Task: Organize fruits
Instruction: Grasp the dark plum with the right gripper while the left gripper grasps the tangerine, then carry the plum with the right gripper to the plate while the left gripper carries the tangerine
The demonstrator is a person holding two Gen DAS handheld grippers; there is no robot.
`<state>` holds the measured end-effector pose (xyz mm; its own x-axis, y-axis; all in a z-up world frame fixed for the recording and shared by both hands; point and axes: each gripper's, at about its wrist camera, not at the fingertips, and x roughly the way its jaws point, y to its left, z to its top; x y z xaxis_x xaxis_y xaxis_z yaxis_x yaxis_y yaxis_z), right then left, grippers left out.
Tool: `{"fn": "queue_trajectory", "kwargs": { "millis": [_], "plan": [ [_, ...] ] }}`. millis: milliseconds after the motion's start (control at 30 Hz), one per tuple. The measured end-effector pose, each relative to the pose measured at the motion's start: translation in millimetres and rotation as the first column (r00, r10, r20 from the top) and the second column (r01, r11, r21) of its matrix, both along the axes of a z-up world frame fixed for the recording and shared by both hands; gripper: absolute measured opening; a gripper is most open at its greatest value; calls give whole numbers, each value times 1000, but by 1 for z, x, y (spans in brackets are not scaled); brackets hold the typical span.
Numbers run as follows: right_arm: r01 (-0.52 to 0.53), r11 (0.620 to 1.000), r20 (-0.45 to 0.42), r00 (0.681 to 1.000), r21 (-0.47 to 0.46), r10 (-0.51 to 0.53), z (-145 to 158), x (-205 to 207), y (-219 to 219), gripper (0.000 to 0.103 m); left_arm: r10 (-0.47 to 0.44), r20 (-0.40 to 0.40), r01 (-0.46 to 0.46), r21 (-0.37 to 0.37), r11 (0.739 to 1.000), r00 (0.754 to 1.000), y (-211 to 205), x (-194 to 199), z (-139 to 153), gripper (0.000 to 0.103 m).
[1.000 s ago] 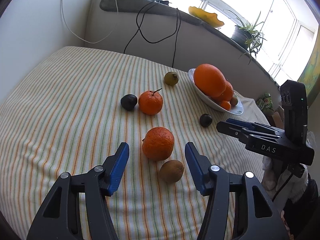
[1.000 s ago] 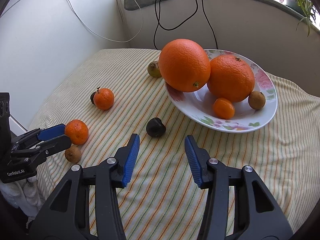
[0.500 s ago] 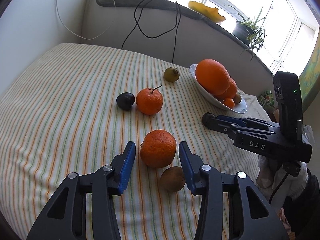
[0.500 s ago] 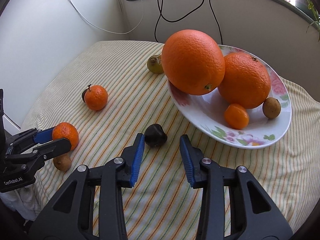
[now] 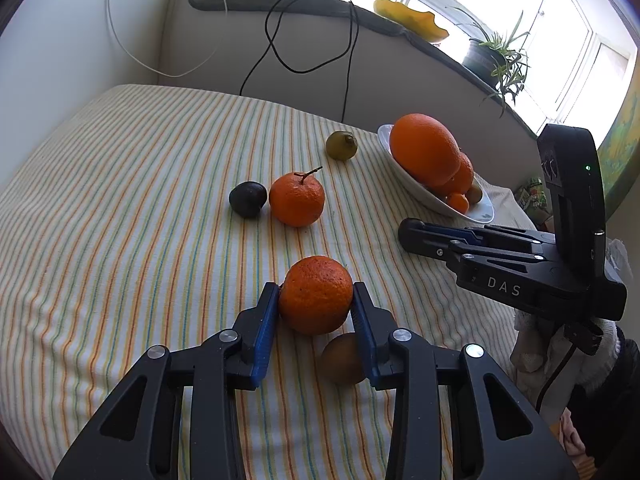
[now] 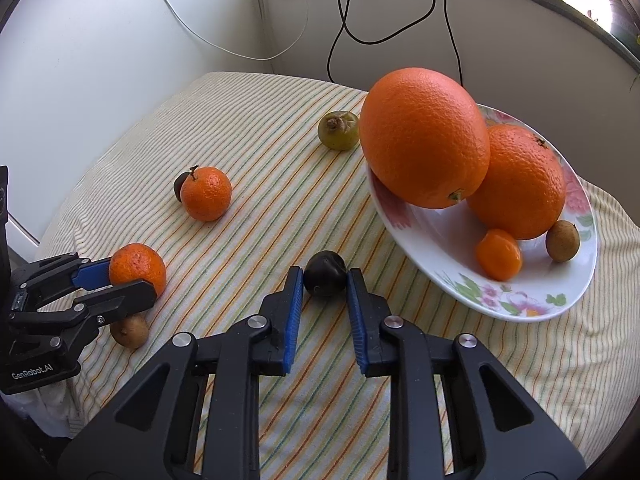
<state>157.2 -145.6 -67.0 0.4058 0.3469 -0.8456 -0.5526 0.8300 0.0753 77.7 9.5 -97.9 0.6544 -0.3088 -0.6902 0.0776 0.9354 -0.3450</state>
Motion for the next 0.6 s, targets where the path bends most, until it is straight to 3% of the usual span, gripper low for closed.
{"fn": "queue_trajectory", "kwargs": {
  "millis": [600],
  "plan": [
    [37,994,24,999,105,-40,25,-20,-37,23,-25,51,25,6,1000,998,-13,2,21,34]
  ]
}}
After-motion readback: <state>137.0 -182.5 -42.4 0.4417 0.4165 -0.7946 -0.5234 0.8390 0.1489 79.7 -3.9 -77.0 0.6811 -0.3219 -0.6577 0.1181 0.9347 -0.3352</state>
